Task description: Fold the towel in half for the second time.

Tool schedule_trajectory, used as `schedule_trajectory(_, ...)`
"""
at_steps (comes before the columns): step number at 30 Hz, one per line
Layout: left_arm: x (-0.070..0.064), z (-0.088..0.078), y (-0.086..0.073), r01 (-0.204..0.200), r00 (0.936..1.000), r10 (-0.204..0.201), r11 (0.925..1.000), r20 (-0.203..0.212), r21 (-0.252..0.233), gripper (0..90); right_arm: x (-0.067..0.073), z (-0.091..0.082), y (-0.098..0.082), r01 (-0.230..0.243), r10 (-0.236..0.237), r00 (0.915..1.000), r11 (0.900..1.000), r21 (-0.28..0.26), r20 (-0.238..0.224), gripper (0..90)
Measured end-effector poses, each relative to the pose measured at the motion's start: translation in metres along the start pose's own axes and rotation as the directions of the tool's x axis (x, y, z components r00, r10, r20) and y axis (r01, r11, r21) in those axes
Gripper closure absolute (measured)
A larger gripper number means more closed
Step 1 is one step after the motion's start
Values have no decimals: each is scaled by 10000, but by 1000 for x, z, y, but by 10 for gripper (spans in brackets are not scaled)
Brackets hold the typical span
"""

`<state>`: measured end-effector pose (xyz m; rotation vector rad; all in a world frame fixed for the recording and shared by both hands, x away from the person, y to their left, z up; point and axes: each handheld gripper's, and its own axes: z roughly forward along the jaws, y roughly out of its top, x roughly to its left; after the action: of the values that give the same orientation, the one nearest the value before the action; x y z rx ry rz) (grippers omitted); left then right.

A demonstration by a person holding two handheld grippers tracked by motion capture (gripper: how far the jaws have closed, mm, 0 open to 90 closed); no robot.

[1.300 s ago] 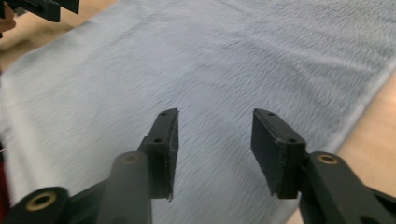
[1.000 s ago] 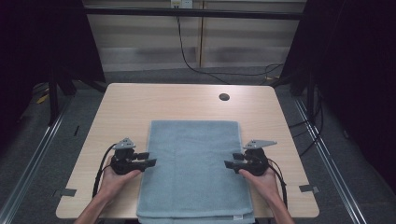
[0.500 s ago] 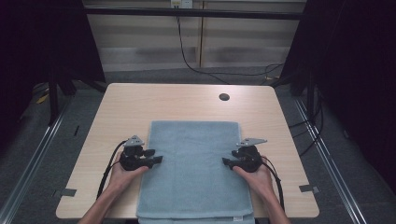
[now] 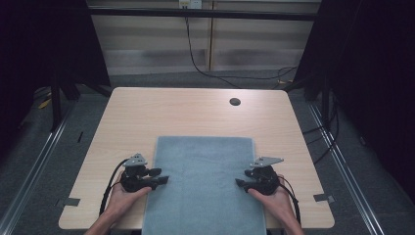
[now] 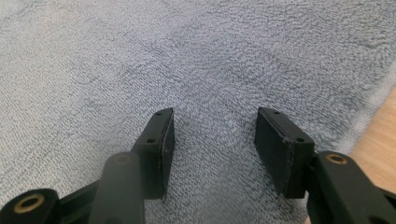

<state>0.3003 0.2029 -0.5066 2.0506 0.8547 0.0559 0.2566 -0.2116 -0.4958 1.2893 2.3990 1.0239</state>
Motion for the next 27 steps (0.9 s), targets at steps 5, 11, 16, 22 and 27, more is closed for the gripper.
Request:
schedule_trajectory(5,-7,-5,-2,-164,9999,163,9994,36,297,494,4,-4,-3,-83,85,9999,9999,94,-132,479)
schedule_trajectory(11,-15,-11,-7,-199,9998,195,9987,93,469,494,9,-10,-11,-84,88,9990,9999,74,-445,479)
schedule_trajectory(16,-22,-19,-15,-108,9996,91,9983,284,573,497,14,-15,-17,90,-87,9977,10000,43,-671,479)
schedule_trajectory(22,-26,-24,-18,38,9991,-70,9971,414,763,497,23,-19,-22,230,-219,9973,9996,148,-700,478)
schedule_trajectory(27,-30,-28,-21,-145,9980,88,9956,619,927,500,29,-25,-26,250,-222,9970,9990,370,-735,478)
